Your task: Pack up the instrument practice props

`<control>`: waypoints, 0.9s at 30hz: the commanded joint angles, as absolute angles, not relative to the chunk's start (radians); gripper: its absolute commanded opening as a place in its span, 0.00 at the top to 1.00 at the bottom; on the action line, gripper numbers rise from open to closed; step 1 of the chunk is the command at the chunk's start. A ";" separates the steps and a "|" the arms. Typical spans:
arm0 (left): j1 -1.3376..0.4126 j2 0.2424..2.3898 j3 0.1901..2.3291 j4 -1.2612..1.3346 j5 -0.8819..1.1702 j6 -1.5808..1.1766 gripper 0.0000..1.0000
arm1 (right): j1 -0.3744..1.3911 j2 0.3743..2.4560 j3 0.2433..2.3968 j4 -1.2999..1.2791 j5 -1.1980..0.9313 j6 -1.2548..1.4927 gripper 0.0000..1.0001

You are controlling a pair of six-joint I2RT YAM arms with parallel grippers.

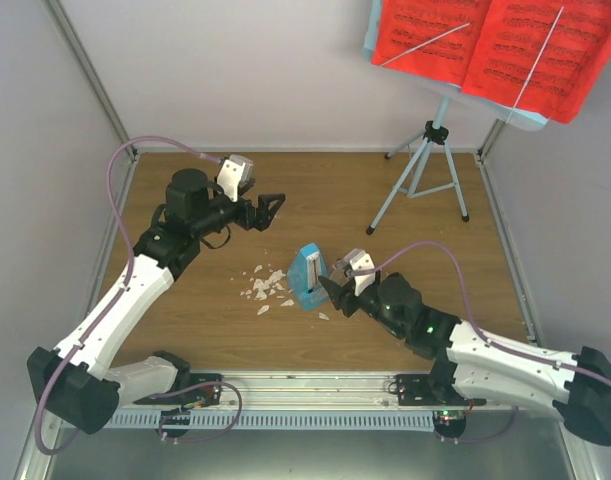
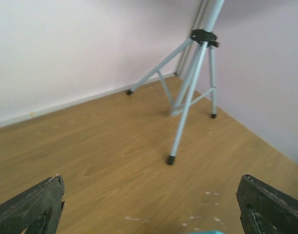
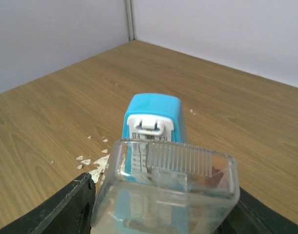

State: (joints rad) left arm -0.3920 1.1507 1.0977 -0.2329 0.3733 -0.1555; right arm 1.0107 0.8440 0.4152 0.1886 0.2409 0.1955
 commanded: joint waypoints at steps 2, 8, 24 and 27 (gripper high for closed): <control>-0.378 1.107 1.035 -0.114 0.125 0.053 0.04 | 1.023 0.923 0.475 0.311 0.262 0.079 0.39; -0.333 1.101 0.977 -0.102 0.184 0.018 0.04 | 1.012 0.978 0.473 0.344 0.233 0.045 0.39; -0.333 1.116 0.969 -0.110 0.180 0.008 0.03 | 1.009 1.114 0.423 0.484 0.201 0.053 0.40; -0.333 1.114 0.969 -0.110 0.177 0.009 0.03 | 1.009 1.133 0.429 0.484 0.217 0.046 0.40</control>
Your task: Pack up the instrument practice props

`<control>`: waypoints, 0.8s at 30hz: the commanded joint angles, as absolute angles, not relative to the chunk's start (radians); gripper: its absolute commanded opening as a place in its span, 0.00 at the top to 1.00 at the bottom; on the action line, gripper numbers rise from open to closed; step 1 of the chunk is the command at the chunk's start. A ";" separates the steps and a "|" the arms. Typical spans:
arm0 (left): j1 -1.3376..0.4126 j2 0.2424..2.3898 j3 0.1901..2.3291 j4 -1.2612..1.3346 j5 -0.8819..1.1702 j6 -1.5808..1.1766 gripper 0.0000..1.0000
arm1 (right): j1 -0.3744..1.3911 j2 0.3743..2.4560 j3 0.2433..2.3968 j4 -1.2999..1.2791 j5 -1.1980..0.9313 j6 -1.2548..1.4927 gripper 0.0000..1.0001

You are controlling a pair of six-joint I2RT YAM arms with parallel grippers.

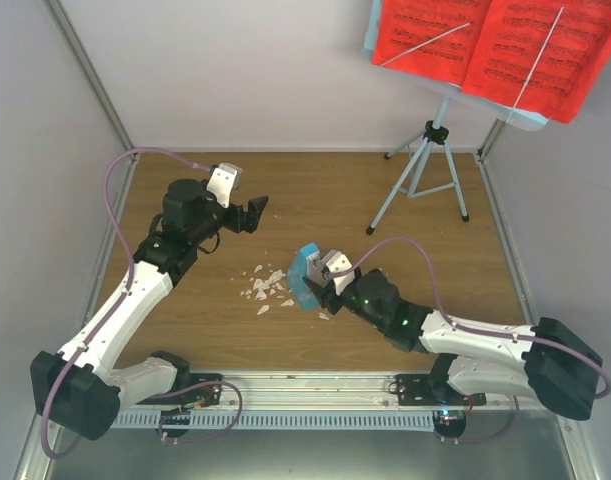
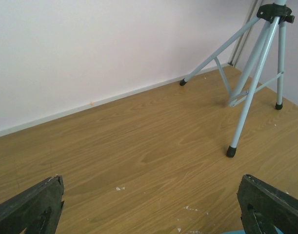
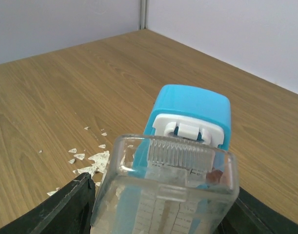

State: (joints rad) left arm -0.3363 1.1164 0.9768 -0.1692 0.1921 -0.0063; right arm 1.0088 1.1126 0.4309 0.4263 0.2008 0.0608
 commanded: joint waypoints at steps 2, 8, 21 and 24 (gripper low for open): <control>-0.332 1.114 0.969 -0.110 0.176 0.009 0.03 | 1.009 1.134 0.430 0.479 0.228 0.044 0.40; -0.332 1.108 0.969 -0.112 0.175 0.009 0.03 | 1.008 1.136 0.422 0.486 0.242 0.048 0.40; -0.332 1.111 0.966 -0.112 0.181 0.007 0.03 | 1.008 1.144 0.406 0.530 0.274 0.044 0.40; -0.332 1.111 0.966 -0.112 0.181 0.008 0.03 | 1.005 1.154 0.404 0.539 0.260 0.050 0.40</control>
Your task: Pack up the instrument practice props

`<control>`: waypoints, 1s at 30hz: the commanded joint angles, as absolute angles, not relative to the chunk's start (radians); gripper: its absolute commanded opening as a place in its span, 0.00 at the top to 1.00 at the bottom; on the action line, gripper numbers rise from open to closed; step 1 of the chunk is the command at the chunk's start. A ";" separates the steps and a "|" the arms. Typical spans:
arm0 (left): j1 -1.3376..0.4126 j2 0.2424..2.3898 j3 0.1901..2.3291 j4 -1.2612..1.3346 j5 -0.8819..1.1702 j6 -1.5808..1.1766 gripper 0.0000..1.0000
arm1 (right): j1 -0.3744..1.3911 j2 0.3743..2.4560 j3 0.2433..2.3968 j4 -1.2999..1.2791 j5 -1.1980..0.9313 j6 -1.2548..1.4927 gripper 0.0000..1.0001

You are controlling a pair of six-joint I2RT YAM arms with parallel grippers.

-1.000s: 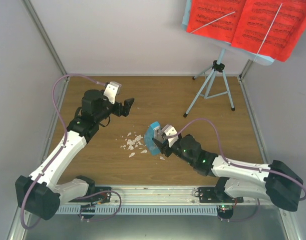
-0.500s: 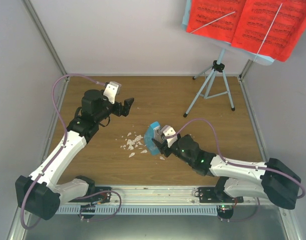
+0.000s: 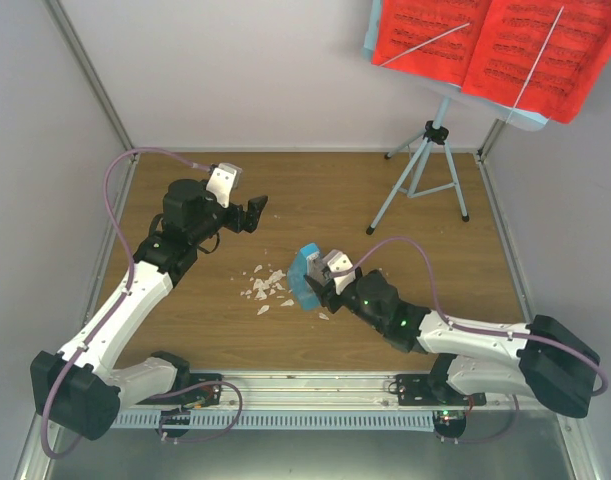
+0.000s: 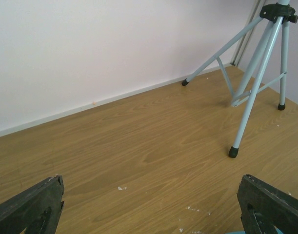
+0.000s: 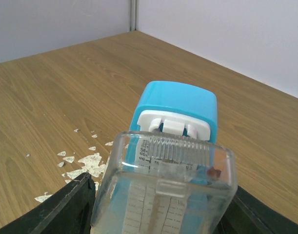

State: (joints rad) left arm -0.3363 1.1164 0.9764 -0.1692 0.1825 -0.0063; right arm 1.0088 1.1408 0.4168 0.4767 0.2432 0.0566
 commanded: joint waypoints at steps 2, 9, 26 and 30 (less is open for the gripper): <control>-0.333 1.111 0.966 -0.112 0.181 0.008 0.03 | 1.005 1.165 0.405 0.544 0.259 0.050 0.40; -0.332 1.111 0.966 -0.114 0.181 0.007 0.03 | 0.997 1.186 0.392 0.557 0.256 0.048 0.40; -0.333 1.110 0.964 -0.109 0.195 0.008 0.03 | 0.985 1.136 0.407 0.548 0.238 0.035 0.40; -0.332 1.111 0.965 -0.110 0.195 0.007 0.03 | 0.982 1.155 0.401 0.563 0.236 0.032 0.40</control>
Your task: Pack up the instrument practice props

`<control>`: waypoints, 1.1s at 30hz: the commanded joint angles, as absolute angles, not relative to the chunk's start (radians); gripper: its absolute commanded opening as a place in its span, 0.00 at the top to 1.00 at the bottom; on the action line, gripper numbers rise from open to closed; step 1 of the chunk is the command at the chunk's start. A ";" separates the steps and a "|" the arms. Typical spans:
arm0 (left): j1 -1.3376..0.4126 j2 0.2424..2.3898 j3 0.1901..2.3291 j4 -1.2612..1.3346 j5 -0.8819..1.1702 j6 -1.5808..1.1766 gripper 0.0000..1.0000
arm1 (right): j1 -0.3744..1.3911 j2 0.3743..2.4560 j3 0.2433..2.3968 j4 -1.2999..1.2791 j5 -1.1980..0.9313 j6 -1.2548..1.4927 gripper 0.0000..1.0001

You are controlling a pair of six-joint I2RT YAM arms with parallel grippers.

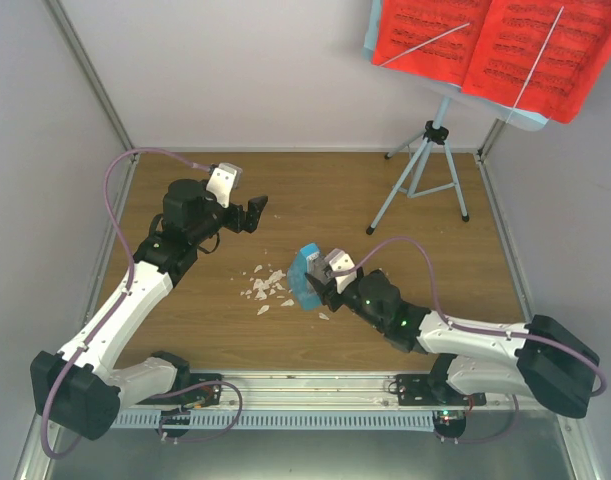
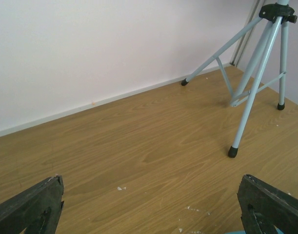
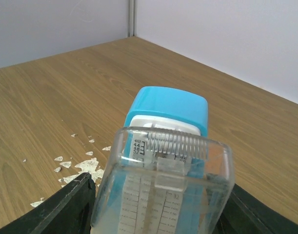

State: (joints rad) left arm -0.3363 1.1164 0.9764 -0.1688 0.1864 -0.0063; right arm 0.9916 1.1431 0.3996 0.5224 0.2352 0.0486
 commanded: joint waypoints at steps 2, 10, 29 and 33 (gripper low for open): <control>-0.332 1.111 0.965 -0.110 0.195 0.006 0.03 | 0.981 1.165 0.398 0.571 0.239 0.030 0.40; -0.332 1.108 0.965 -0.109 0.206 0.005 0.03 | 0.971 1.198 0.393 0.586 0.236 0.032 0.40; -0.332 1.117 0.966 -0.112 0.198 0.008 0.03 | 0.960 1.173 0.396 0.619 0.175 0.077 0.40; -0.332 1.118 0.966 -0.112 0.198 0.008 0.03 | 0.960 1.193 0.390 0.626 0.184 0.071 0.40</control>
